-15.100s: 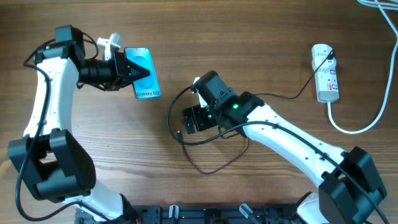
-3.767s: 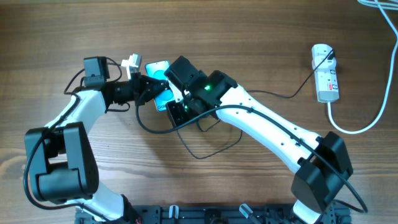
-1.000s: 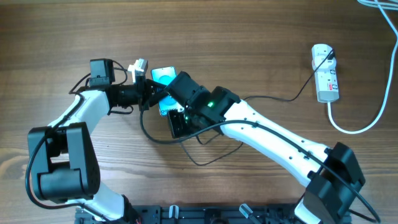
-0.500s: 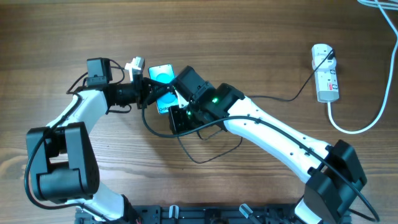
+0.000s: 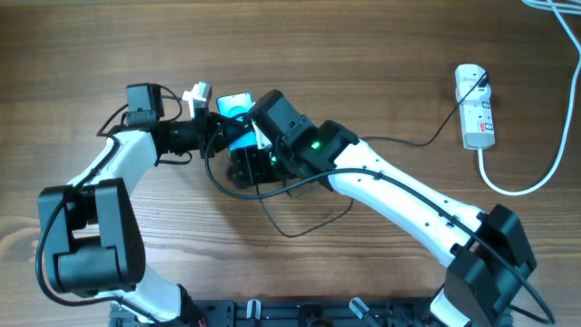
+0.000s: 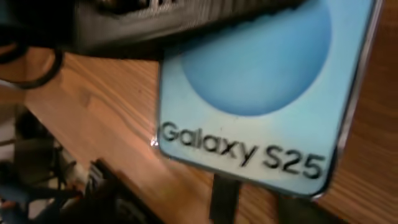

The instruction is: Plug charger to phone and switch on socket

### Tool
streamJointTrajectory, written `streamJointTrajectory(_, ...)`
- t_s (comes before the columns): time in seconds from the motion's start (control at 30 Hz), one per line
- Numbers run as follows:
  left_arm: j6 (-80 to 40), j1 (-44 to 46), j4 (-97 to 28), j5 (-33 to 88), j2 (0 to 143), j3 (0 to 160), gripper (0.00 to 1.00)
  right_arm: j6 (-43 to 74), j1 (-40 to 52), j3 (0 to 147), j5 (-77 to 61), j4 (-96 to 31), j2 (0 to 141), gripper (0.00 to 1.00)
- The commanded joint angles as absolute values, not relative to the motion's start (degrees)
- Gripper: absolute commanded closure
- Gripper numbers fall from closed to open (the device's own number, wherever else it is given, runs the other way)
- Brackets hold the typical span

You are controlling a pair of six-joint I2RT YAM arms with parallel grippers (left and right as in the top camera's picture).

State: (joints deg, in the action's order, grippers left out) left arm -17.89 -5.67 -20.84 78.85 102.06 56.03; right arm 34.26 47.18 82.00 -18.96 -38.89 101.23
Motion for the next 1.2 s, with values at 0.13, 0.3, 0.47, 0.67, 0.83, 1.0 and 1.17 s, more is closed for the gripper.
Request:
streamJointTrajectory(0.13, -18.9, -4.6, -21.6, 85.9, 100.6, 55.2, 0.96, 27.4, 36.8, 83.4, -28.1, -42.4, 99.9, 0.0)
streamJointTrajectory(0.3, -22.0, -4.6, -21.3, 90.3, 100.6, 55.2, 0.96, 23.1, 31.5, 83.3, -48.2, -39.5, 99.9, 0.14)
streamJointTrajectory(0.47, -28.0, -4.6, -20.3, 90.4, 98.5, 56.5, 0.96, 21.8, 31.7, 83.1, -59.0, -35.6, 99.9, 0.26)
streamJointTrajectory(0.67, -32.6, -4.6, -14.5, 90.4, 88.4, 61.6, 0.96, 22.7, 30.9, 83.1, -63.1, -31.8, 99.9, 0.3)
streamJointTrajectory(0.83, -32.9, -4.4, -10.9, 86.8, 86.1, 61.2, 0.96, 22.5, 24.6, 83.1, -59.2, -33.1, 99.9, 0.03)
streamJointTrajectory(1.0, -21.3, 0.4, -31.9, 54.8, 88.0, 60.0, 0.96, 20.8, 18.6, 83.1, -35.3, -44.1, 99.9, 0.0)
streamJointTrajectory(1.17, -22.5, 11.2, -37.5, 23.3, 90.8, 60.0, 0.96, 19.7, 18.5, 80.7, -7.0, -51.5, 99.9, 0.0)
